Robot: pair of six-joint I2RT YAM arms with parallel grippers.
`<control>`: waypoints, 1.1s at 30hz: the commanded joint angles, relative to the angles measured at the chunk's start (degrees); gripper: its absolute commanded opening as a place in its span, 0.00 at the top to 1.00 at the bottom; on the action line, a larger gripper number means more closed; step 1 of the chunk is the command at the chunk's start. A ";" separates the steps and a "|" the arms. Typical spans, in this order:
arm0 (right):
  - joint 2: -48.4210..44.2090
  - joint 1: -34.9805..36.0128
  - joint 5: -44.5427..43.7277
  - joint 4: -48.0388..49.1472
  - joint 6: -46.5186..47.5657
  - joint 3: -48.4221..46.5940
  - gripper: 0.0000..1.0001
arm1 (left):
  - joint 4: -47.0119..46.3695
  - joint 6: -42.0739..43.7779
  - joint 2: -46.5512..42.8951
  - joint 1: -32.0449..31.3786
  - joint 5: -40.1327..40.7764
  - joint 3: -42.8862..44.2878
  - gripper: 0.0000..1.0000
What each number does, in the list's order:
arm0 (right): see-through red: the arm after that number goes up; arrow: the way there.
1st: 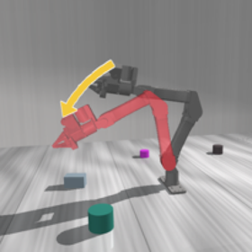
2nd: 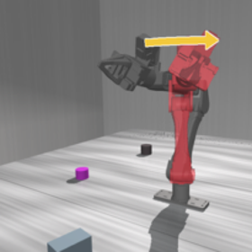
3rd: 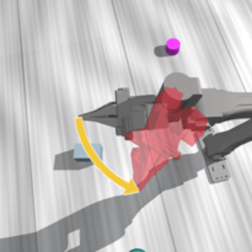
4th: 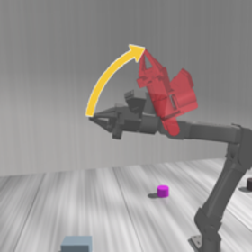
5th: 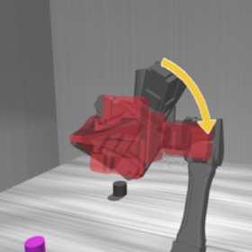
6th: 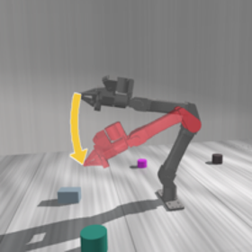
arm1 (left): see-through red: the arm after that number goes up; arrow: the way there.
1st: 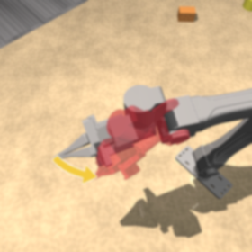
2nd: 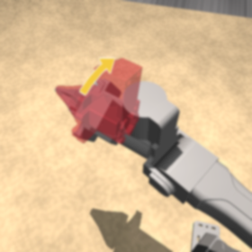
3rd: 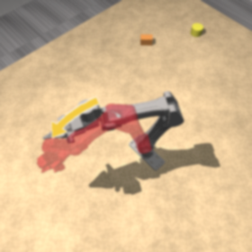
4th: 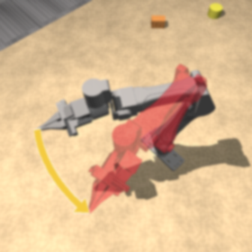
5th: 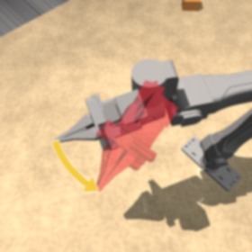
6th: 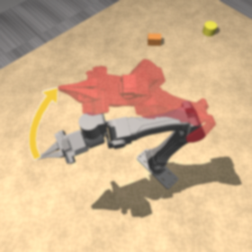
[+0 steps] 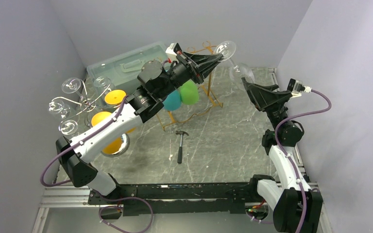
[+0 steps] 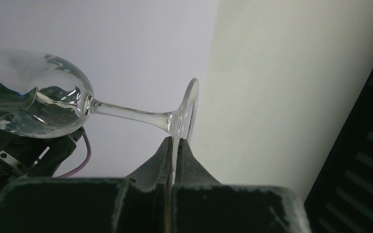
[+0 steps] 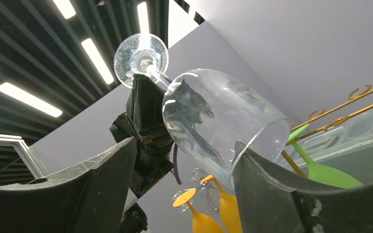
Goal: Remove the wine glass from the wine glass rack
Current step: Place the wine glass at the center of the board.
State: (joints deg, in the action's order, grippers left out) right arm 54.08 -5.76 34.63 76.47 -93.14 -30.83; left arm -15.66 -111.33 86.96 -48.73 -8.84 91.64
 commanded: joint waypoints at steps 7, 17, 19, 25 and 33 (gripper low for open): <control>-0.81 1.35 -0.08 6.60 1.93 -6.02 0.59 | -0.24 -1.25 -1.43 -1.21 -0.71 0.27 1.00; -3.69 1.36 -0.63 2.08 4.91 -5.86 1.00 | -1.37 -0.95 -1.43 -1.55 0.70 -1.57 0.83; -5.08 1.36 -1.22 -0.21 6.04 -5.80 1.00 | -1.54 -0.78 -1.65 -1.55 1.10 -2.24 0.77; -12.26 1.36 -2.67 -19.62 16.28 -7.72 1.00 | -0.31 1.11 -3.64 -1.34 2.94 -5.52 0.49; -19.62 1.34 -5.73 -45.97 29.00 -14.35 1.00 | 6.34 11.06 -8.72 1.14 5.48 -9.50 0.08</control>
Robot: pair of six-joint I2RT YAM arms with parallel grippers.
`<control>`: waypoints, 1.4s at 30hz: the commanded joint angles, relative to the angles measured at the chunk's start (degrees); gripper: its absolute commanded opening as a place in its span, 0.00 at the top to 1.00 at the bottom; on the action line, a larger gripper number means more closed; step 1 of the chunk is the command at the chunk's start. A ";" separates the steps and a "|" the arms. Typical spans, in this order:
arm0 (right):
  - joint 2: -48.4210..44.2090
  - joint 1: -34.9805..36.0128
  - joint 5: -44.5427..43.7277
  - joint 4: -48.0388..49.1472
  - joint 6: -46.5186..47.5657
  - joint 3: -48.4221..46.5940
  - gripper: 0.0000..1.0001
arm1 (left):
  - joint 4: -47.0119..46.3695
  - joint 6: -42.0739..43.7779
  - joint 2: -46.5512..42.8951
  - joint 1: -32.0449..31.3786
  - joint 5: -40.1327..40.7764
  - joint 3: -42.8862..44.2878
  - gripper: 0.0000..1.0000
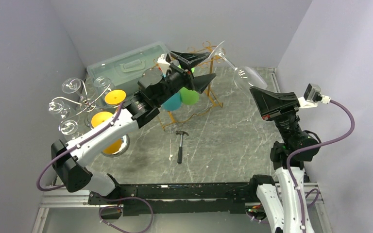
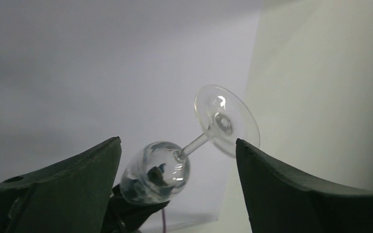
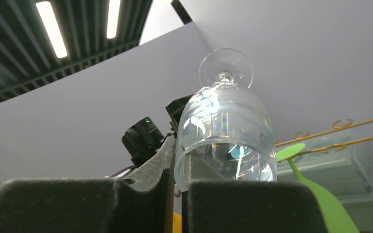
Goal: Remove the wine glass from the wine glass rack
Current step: Place the wine glass at the center of the board.
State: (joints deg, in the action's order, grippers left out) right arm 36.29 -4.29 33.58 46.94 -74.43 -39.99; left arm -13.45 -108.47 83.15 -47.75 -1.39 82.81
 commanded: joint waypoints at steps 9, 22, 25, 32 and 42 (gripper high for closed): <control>-2.58 -0.10 -8.76 -42.17 20.36 -15.15 1.00 | 17.98 24.97 -8.81 4.42 -1.52 1.52 0.00; 11.30 -0.10 -19.85 -80.18 32.59 -38.69 1.00 | 43.43 63.47 -8.17 4.93 -3.43 17.34 0.00; 16.16 -0.10 -20.01 -85.69 34.06 -42.63 1.00 | 47.96 69.41 -7.19 4.86 -4.83 19.66 0.01; 28.48 1.92 -26.30 -95.51 38.29 -51.61 1.00 | 54.62 78.00 -7.50 3.94 -4.71 21.25 0.01; 46.50 8.07 -37.50 -103.50 42.25 -62.57 1.00 | 59.17 83.39 -10.29 3.48 -1.89 20.50 0.01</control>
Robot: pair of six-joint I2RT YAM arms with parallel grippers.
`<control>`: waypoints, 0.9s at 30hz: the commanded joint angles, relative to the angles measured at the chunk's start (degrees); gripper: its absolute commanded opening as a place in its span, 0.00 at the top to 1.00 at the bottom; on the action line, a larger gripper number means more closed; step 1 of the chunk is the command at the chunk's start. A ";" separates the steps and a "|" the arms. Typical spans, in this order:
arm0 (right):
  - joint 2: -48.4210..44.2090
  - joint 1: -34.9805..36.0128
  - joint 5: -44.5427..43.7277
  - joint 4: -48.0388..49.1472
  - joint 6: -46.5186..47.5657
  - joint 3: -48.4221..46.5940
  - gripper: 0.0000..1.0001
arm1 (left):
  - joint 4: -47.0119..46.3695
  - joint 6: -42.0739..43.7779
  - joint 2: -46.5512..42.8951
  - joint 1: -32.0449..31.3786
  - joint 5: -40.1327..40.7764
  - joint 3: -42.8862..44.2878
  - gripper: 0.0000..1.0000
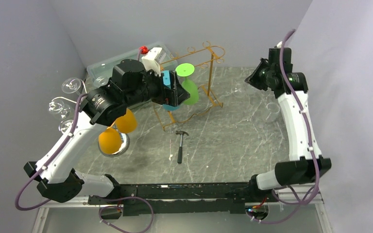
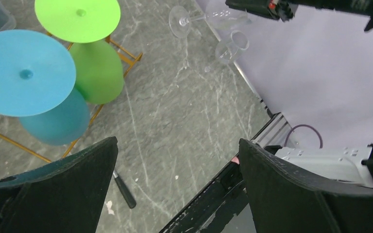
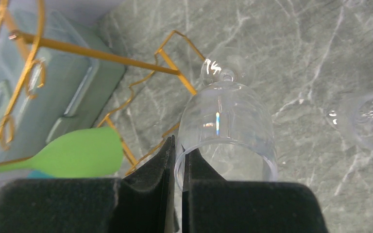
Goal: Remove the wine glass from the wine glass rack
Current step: Place the wine glass at the center of the board.
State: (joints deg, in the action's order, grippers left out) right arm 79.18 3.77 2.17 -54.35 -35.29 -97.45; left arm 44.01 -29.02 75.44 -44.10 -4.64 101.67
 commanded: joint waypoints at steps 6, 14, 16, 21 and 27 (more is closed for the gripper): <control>10.59 0.05 -8.23 -5.16 5.74 -7.41 1.00 | 2.88 5.22 -3.45 -0.24 1.56 1.19 0.00; 17.51 -1.38 -6.88 -5.85 7.91 -7.82 1.00 | 3.41 5.76 -3.46 -0.13 1.66 0.18 0.01; 18.73 -2.09 -7.26 -5.84 8.27 -7.42 1.00 | 3.74 5.96 -3.39 -0.13 1.68 0.35 0.00; 20.96 -3.50 -6.70 -5.65 9.29 -6.85 1.00 | 4.09 6.32 -3.03 -0.11 2.06 0.31 0.00; 22.88 -5.40 -4.45 -3.78 9.96 -4.07 1.00 | 3.89 6.34 -2.50 -0.05 2.08 0.02 0.00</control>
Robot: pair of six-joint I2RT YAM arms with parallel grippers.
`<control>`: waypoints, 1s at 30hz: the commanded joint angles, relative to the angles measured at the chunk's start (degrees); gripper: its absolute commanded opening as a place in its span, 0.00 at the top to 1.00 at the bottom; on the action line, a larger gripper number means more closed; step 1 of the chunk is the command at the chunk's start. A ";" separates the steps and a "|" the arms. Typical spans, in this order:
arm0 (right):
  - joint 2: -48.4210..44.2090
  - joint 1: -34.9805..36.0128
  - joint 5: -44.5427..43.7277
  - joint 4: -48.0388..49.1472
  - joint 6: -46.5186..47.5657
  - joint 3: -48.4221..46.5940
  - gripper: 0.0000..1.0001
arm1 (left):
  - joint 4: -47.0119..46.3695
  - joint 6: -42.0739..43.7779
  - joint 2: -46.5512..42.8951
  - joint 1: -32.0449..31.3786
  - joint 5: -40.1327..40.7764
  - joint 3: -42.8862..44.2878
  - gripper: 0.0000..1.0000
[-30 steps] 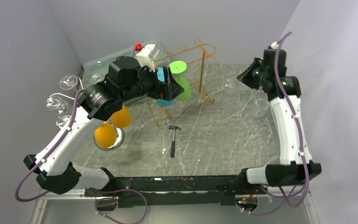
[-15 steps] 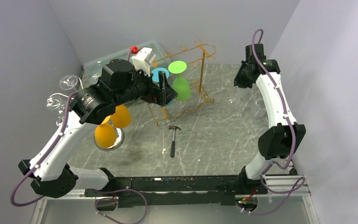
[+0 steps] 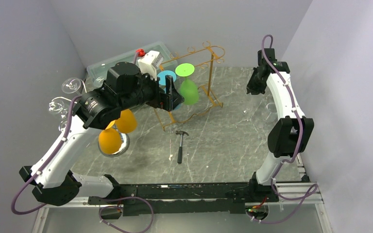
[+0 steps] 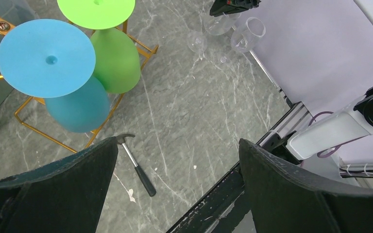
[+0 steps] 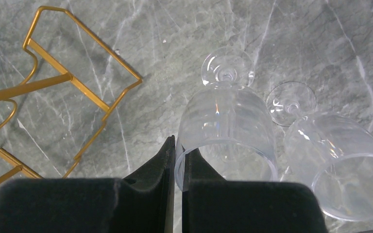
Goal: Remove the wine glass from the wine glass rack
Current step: Place the wine glass at the center of the board.
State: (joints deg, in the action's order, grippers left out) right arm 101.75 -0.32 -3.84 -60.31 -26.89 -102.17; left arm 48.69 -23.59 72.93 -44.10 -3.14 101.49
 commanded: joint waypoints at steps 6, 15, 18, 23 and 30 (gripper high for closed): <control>2.13 -2.26 2.50 3.16 2.04 2.41 0.99 | -0.79 0.83 0.71 0.11 0.15 0.20 0.01; 1.85 -2.41 1.63 4.15 2.11 3.95 0.75 | -0.93 0.66 1.58 0.57 -0.07 0.10 0.00; 1.47 -2.41 1.35 3.96 2.05 3.84 0.66 | -0.80 0.66 1.86 0.62 -0.07 0.36 0.00; -0.21 -2.41 0.08 3.56 1.85 3.57 0.56 | -1.06 0.57 2.11 0.82 0.02 0.54 0.00; -3.08 -2.34 -0.58 3.66 1.56 2.69 0.49 | -0.90 0.41 2.90 0.99 0.34 1.61 0.01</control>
State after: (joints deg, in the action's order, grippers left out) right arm 102.94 -2.59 -2.76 -57.36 -25.47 -98.26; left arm 48.77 -23.40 75.16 -43.46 -3.16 101.49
